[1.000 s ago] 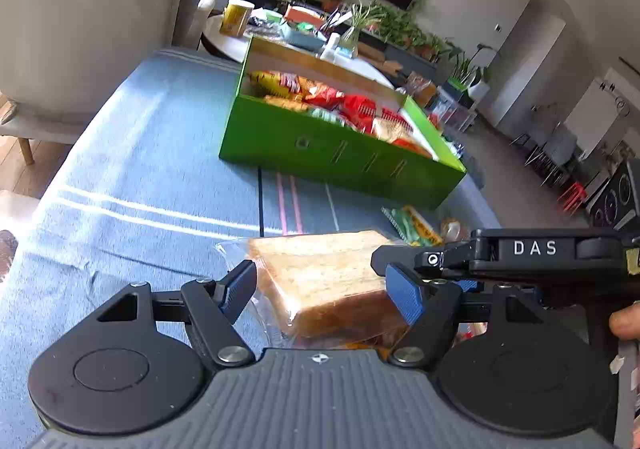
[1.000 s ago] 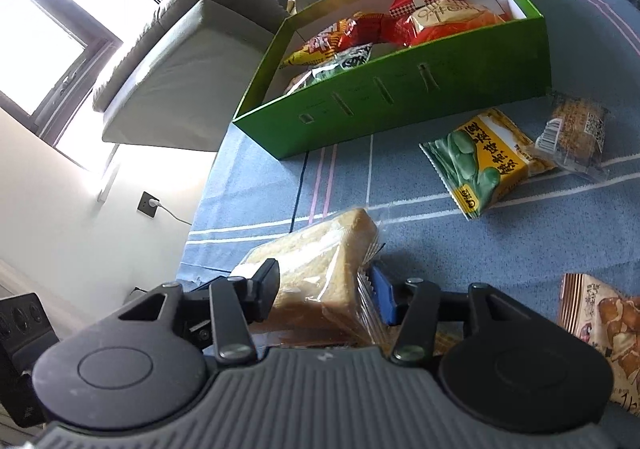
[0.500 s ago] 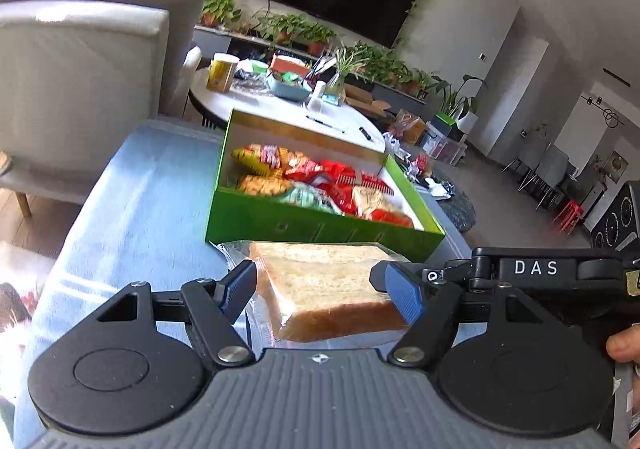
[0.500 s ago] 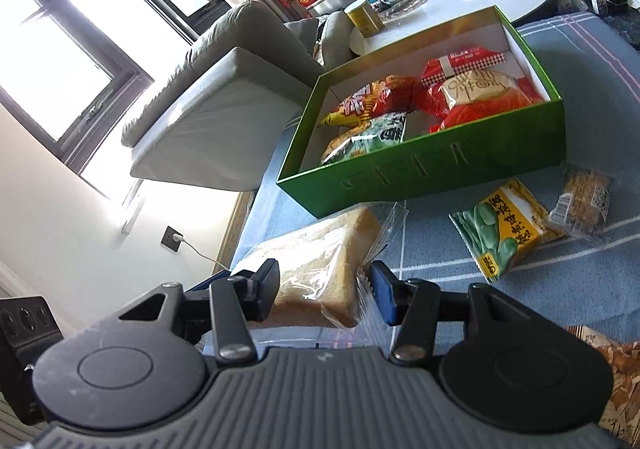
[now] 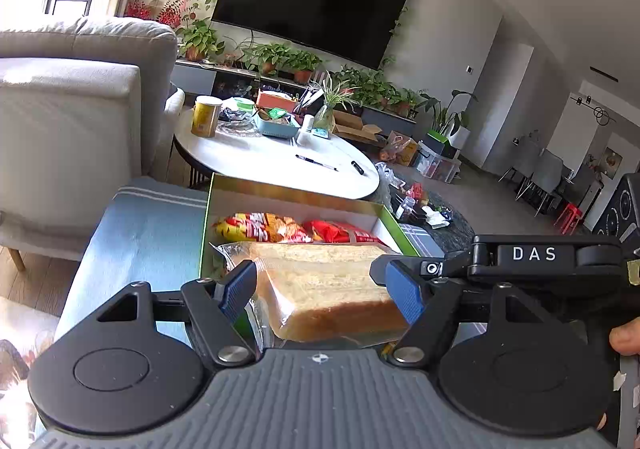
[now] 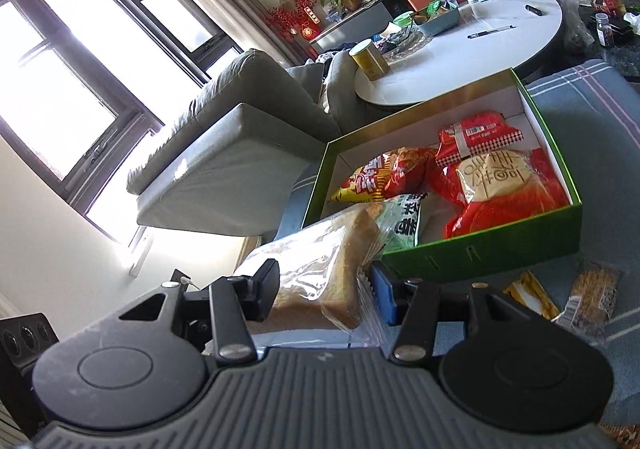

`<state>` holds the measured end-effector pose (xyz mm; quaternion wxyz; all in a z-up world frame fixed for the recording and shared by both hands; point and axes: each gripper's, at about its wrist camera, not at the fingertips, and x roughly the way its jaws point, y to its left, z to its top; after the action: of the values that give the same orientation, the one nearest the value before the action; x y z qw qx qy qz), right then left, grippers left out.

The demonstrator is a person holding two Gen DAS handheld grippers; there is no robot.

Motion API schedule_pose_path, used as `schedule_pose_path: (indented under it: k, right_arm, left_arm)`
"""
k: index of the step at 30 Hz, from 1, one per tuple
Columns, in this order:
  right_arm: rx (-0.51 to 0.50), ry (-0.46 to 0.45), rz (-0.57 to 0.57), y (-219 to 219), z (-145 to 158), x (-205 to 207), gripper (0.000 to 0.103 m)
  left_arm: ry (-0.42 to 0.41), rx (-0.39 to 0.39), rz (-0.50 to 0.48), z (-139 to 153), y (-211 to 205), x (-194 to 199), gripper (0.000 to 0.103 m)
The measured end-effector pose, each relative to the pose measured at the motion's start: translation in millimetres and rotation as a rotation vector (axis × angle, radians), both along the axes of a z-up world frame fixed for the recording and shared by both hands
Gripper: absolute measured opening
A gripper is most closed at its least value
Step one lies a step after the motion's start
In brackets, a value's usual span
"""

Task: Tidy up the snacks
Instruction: 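Lift the bread loaf into the green box and open both grippers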

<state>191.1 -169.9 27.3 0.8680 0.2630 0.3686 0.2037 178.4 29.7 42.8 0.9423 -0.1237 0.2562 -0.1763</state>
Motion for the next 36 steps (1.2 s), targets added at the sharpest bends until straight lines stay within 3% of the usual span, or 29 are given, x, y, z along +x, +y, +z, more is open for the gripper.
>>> schedule_pose_path:
  k: [26,36]
  right_arm:
    - [0.072,0.033,-0.085,-21,-16,105,0.058]
    - [0.063,0.069,-0.102,-18,-35,140,0.058]
  left_arm:
    - [-0.017,0.081,-0.029,-8,-23,113,0.068]
    - [0.010,0.043,-0.043,-27,-18,150,0.066]
